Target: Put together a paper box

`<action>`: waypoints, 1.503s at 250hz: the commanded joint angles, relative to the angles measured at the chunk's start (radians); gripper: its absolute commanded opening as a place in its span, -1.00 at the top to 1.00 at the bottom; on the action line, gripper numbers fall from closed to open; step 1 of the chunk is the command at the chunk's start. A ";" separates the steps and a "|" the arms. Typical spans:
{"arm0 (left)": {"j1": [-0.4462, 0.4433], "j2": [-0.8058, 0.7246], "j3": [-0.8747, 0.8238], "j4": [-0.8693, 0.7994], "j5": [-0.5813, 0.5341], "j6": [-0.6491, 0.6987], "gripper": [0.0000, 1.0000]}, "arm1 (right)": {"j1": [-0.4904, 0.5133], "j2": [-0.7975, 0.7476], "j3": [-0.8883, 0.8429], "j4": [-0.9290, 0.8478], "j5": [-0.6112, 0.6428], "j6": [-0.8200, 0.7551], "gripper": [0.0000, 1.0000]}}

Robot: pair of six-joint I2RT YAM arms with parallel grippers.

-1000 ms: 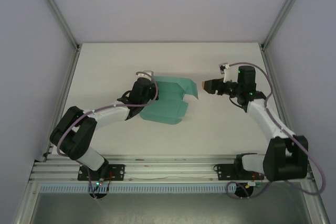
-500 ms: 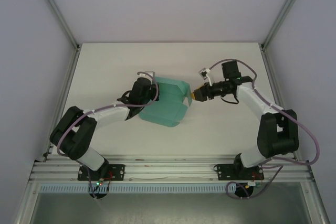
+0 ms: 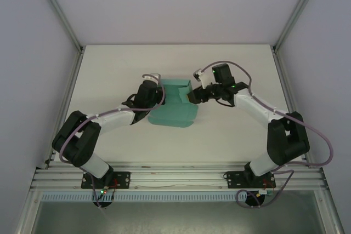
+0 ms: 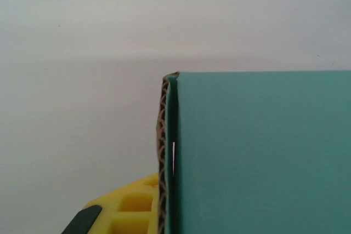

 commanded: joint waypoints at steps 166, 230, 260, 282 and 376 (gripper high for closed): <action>-0.061 0.056 0.194 -0.247 -0.110 -0.154 1.00 | 0.210 0.292 0.173 -0.002 1.490 0.523 0.93; -0.060 0.123 0.275 -0.362 -0.195 -0.238 1.00 | 0.205 0.360 0.232 -0.075 1.654 0.596 1.00; -0.061 0.142 0.289 -0.369 -0.192 -0.266 1.00 | 0.203 0.367 0.207 0.042 1.740 0.583 1.00; -0.060 0.152 0.292 -0.363 -0.204 -0.302 1.00 | 0.198 0.364 0.157 0.209 1.762 0.529 1.00; -0.059 0.164 0.285 -0.282 -0.140 -0.301 1.00 | 0.161 0.177 -0.191 0.825 0.890 0.288 0.06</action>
